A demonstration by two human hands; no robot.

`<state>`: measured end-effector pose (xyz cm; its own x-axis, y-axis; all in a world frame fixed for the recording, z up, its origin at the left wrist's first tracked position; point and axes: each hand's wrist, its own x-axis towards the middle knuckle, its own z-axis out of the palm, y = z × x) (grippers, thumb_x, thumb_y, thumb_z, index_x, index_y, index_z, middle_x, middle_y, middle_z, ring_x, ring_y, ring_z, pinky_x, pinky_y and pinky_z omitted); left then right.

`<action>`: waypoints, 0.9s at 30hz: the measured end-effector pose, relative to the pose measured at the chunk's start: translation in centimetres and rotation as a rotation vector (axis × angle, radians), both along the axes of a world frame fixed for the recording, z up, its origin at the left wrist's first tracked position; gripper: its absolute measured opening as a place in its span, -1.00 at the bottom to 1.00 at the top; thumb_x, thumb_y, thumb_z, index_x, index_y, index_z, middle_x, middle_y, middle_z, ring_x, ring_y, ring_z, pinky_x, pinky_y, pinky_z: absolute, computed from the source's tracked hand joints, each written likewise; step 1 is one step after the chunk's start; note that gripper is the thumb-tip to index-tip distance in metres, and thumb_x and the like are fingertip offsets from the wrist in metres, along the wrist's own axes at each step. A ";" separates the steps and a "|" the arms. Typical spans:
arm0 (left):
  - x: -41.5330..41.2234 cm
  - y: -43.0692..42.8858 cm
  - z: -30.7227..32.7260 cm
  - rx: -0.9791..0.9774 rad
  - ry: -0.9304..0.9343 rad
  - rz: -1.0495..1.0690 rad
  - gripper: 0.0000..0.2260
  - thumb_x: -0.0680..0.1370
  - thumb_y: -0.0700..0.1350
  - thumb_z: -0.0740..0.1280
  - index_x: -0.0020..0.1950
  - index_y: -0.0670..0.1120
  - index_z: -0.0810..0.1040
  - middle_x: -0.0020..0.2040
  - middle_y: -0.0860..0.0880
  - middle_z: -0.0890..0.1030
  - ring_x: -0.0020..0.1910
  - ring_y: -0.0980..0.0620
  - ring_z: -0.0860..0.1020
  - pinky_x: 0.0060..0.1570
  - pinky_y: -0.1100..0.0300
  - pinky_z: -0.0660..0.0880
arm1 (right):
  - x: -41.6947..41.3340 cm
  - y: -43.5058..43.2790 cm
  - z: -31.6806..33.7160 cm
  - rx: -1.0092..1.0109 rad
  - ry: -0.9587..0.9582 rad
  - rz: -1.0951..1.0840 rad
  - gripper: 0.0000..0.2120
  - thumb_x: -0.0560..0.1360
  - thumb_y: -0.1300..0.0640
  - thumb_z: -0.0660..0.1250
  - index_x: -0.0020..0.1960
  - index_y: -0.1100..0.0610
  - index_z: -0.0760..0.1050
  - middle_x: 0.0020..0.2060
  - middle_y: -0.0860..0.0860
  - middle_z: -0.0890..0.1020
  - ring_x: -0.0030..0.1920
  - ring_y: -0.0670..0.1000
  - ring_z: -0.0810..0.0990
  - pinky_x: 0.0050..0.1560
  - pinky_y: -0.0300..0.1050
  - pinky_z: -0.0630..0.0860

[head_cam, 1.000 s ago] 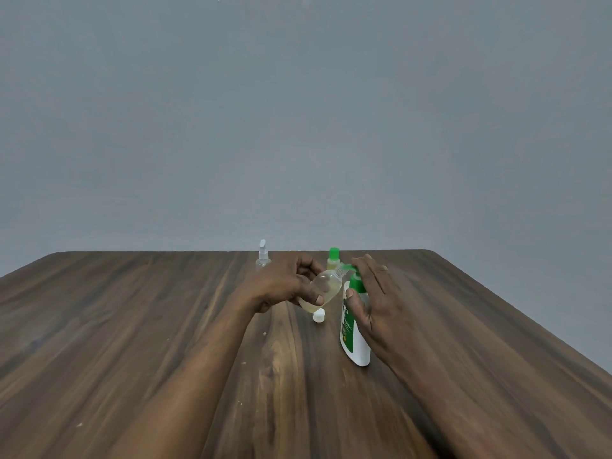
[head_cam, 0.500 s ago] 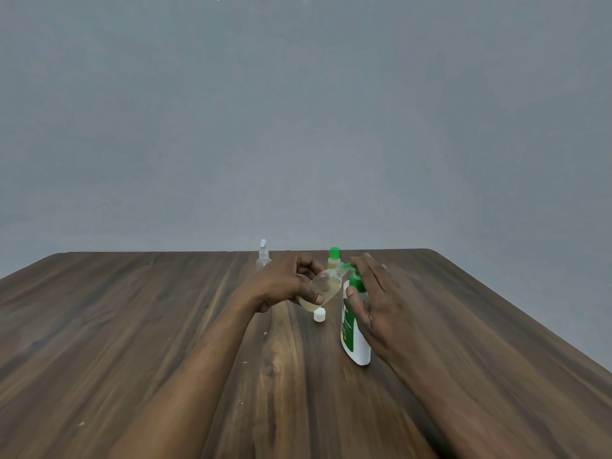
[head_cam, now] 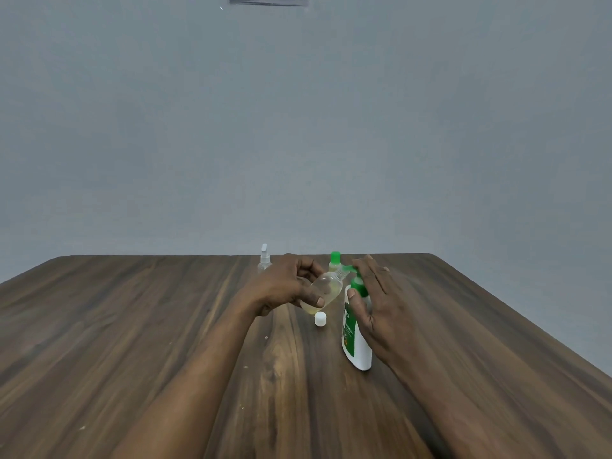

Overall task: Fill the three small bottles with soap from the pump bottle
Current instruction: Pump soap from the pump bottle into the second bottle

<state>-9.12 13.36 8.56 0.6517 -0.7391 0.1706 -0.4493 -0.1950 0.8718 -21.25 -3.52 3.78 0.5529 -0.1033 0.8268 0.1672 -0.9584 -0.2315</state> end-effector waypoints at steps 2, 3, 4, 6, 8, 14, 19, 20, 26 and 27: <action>0.0 0.0 -0.1 0.005 0.003 0.003 -0.66 0.39 -0.42 0.51 0.13 -0.28 0.58 -0.09 -0.12 0.62 -0.32 0.14 0.60 -0.36 0.29 0.51 | 0.0 0.1 -0.1 0.004 -0.004 -0.011 -0.56 0.53 0.12 0.27 0.38 0.22 0.39 0.36 0.12 0.44 0.40 0.01 0.33 0.42 -0.04 0.21; 0.0 0.1 -0.1 0.007 0.005 0.002 -0.65 0.39 -0.42 0.51 0.14 -0.28 0.58 -0.09 -0.12 0.62 -0.32 0.15 0.60 -0.35 0.29 0.51 | -0.1 0.2 -0.1 0.009 -0.016 -0.019 -0.56 0.52 0.14 0.29 0.37 0.23 0.40 0.35 0.14 0.46 0.38 -0.02 0.31 0.40 -0.03 0.21; 0.0 0.1 -0.1 0.008 0.005 0.001 -0.65 0.39 -0.42 0.52 0.14 -0.27 0.58 -0.09 -0.12 0.62 -0.31 0.14 0.61 -0.35 0.29 0.51 | -0.1 0.3 -0.1 0.006 -0.033 -0.031 -0.57 0.51 0.14 0.29 0.35 0.23 0.42 0.33 0.14 0.47 0.35 -0.05 0.29 0.37 -0.01 0.21; 0.1 0.1 -0.1 0.009 0.004 0.002 -0.65 0.39 -0.41 0.52 0.15 -0.27 0.58 -0.08 -0.13 0.63 -0.29 0.12 0.61 -0.35 0.28 0.51 | -0.4 0.5 -0.1 -0.017 -0.046 -0.053 -0.57 0.49 0.12 0.29 0.33 0.22 0.45 0.30 0.14 0.51 0.33 -0.03 0.36 0.33 -0.02 0.24; 0.1 0.2 -0.1 0.006 0.005 0.006 -0.64 0.39 -0.42 0.52 0.15 -0.27 0.58 -0.07 -0.14 0.62 -0.27 0.09 0.60 -0.35 0.27 0.52 | -0.5 0.5 0.0 -0.021 -0.036 -0.056 -0.58 0.50 0.12 0.29 0.33 0.21 0.45 0.30 0.12 0.50 0.33 0.07 0.44 0.33 -0.03 0.27; 0.2 0.2 0.0 -0.009 0.005 0.006 -0.65 0.38 -0.42 0.53 0.14 -0.27 0.59 -0.11 -0.12 0.62 -0.29 0.11 0.59 -0.34 0.29 0.51 | -0.3 0.3 0.1 0.042 0.022 0.018 -0.52 0.54 0.09 0.30 0.43 0.19 0.33 0.40 0.06 0.39 0.42 -0.01 0.32 0.41 0.07 0.29; 0.2 0.2 0.0 -0.010 0.002 0.004 -0.65 0.38 -0.41 0.53 0.13 -0.25 0.60 -0.09 -0.14 0.62 -0.25 0.06 0.59 -0.32 0.26 0.53 | -0.2 0.3 0.3 0.014 -0.008 -0.016 -0.54 0.52 0.08 0.25 0.39 0.19 0.39 0.36 0.08 0.45 0.38 0.04 0.38 0.40 0.03 0.28; 0.2 0.2 0.0 -0.008 0.006 0.003 -0.65 0.38 -0.42 0.53 0.13 -0.25 0.60 -0.08 -0.15 0.62 -0.24 0.06 0.59 -0.32 0.27 0.53 | -0.2 0.3 0.2 0.012 -0.003 -0.024 -0.54 0.52 0.07 0.24 0.39 0.19 0.39 0.36 0.08 0.44 0.38 0.02 0.37 0.40 -0.01 0.25; 0.1 0.2 -0.2 0.011 0.030 -0.007 -0.62 0.40 -0.42 0.52 0.19 -0.27 0.57 -0.01 -0.17 0.61 -0.18 0.02 0.60 -0.30 0.25 0.54 | -0.2 0.2 -0.3 0.007 0.019 -0.033 -0.56 0.54 0.08 0.25 0.39 0.17 0.38 0.38 0.08 0.42 0.39 -0.06 0.28 0.40 -0.07 0.19; 0.1 0.2 -0.2 0.011 0.030 -0.007 -0.61 0.40 -0.41 0.52 0.19 -0.27 0.56 0.00 -0.18 0.61 -0.18 0.02 0.61 -0.30 0.25 0.55 | -0.2 0.2 -0.3 0.014 0.015 -0.030 -0.56 0.54 0.07 0.25 0.39 0.17 0.39 0.38 0.08 0.43 0.40 -0.06 0.30 0.40 -0.06 0.20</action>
<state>-9.04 13.53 8.39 0.6513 -0.7452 0.1432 -0.4243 -0.2012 0.8829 -21.46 -3.28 3.50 0.5616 -0.1321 0.8168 0.1344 -0.9595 -0.2476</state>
